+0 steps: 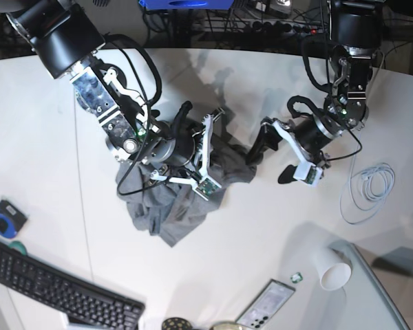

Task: Layout the t-shirt on the table in an organized manner, then fold the t-shirt properly
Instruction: 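Reach the left gripper to the shirt and grasp another edge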

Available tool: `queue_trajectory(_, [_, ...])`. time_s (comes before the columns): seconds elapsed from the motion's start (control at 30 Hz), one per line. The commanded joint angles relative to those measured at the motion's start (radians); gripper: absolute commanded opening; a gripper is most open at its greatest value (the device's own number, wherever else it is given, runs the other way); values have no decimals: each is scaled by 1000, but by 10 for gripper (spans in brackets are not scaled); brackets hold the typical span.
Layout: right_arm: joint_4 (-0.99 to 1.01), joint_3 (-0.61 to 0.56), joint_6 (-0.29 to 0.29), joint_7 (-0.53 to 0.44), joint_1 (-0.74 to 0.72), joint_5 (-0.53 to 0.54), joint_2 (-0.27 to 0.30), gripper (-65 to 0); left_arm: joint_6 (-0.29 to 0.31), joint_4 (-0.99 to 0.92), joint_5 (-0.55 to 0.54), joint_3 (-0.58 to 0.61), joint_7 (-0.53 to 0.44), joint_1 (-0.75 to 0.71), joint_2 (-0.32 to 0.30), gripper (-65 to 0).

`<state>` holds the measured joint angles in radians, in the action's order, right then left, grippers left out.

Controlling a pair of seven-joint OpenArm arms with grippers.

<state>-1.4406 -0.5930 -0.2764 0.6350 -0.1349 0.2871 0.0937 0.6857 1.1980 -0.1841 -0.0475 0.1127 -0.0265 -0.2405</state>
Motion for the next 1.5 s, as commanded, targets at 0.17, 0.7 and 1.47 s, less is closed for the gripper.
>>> queue_trajectory(0.17, [-21,5,-2,-20,-18,8,2,-648,12,-45,-15,102,-28,75,-3,-142])
queue_trajectory(0.7, [-21,5,-2,-20,-10,8,4,-648,12,-145,-15,122,-28,113,-10,-634])
queue_trajectory(1.47, [-450,2,-2,-20,79,7,50,-648,-39,469,-4,8,183,47,-187,-650])
